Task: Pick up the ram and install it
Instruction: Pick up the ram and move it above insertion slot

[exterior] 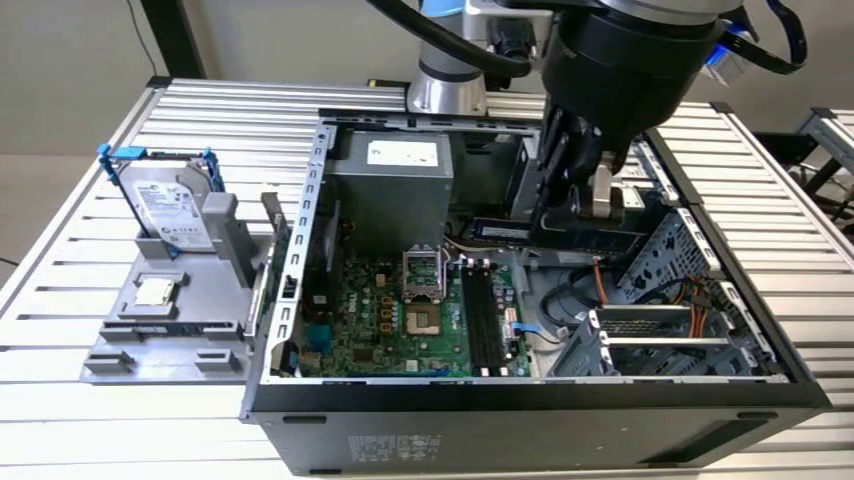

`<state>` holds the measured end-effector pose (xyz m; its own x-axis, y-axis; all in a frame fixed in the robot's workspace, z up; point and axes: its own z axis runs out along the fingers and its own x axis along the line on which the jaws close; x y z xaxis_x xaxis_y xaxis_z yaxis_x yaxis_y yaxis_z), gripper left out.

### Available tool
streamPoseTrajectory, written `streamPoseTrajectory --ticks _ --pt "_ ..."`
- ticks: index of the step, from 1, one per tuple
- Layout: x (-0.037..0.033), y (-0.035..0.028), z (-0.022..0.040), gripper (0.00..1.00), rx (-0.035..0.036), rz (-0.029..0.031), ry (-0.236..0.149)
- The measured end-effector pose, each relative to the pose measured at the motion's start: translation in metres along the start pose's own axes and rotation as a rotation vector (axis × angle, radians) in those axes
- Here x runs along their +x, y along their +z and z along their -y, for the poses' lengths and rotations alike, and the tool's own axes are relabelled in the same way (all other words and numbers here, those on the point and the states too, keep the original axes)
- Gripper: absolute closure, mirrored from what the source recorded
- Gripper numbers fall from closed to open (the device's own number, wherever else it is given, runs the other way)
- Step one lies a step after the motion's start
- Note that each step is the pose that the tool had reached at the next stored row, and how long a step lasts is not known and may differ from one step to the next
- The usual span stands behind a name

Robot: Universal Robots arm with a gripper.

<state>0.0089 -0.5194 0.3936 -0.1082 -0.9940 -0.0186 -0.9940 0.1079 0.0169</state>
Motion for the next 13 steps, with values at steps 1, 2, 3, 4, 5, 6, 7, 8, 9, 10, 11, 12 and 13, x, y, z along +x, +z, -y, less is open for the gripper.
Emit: streamPoseTrajectory --ticks 1,2,3,4,5,6,7,8,9,10,11,12,13 --pt "-0.0001 0.0 0.0008 1.0 0.0 0.0001 -0.001" --pt "-0.0001 0.0 0.0013 1.0 0.0 0.0001 -0.003" --pt "-0.0002 0.0 0.0016 1.0 -0.0001 0.0001 -0.008" --pt "-0.0001 0.0 0.0017 1.0 -0.0002 -0.0001 -0.014" --pt "-0.0001 0.0 0.0017 1.0 -0.0004 -0.0004 -0.023" --pt "-0.0001 0.0 0.0017 1.0 -0.0006 -0.0006 -0.034" --pt "-0.0001 0.0 0.0018 1.0 -0.0008 -0.0007 -0.043" --pt "-0.0001 -0.0001 0.0018 1.0 -0.0008 -0.0007 -0.046" --pt "-0.0001 0.0 0.0018 1.0 -0.0009 -0.0007 -0.046" --pt "-0.0001 0.0 0.0018 1.0 -0.0009 -0.0006 -0.047" --pt "-0.0001 0.0 0.0018 1.0 -0.0009 -0.0007 -0.048" --pt "-0.0001 0.0 0.0018 1.0 -0.0009 -0.0007 -0.049" --pt "-0.0001 0.0 0.0018 1.0 -0.0009 -0.0007 -0.05"
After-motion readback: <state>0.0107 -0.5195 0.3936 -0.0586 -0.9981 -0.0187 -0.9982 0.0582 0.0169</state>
